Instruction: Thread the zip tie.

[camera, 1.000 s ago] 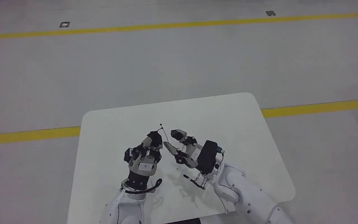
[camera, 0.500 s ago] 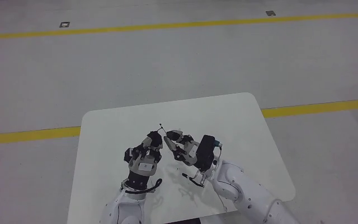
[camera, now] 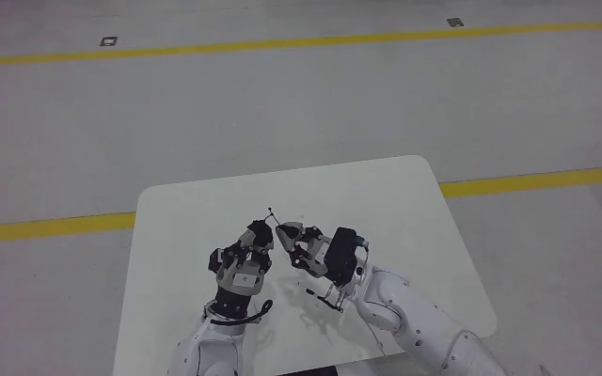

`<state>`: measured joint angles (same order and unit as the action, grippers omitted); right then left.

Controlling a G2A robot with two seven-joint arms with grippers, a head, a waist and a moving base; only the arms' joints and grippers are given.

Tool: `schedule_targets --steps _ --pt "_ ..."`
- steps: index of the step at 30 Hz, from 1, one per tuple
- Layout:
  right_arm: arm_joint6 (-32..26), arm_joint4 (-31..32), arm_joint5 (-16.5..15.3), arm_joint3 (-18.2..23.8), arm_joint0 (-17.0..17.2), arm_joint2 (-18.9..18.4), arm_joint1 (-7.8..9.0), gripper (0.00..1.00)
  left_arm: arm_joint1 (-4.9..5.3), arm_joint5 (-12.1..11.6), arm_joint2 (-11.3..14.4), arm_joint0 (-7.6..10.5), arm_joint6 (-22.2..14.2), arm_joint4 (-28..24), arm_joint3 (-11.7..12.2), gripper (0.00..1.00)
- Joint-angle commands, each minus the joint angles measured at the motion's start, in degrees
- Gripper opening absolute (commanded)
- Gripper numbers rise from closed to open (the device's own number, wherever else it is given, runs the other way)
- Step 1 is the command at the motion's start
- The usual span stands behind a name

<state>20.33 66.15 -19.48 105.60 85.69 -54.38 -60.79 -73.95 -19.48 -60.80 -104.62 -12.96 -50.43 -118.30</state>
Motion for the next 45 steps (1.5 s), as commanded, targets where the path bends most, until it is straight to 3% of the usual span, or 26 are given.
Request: schedule_targets --steps 1,45 --pt "-0.16 0.92 0.00 -0.16 0.10 -0.09 -0.02 0.00 0.00 0.00 0.00 0.00 0.00 0.00 0.00 0.00" --pt "1.11 10.47 0.00 -2.34 0.58 -1.14 -0.84 0.00 0.00 0.00 0.00 0.00 0.00 0.00 0.00 0.00"
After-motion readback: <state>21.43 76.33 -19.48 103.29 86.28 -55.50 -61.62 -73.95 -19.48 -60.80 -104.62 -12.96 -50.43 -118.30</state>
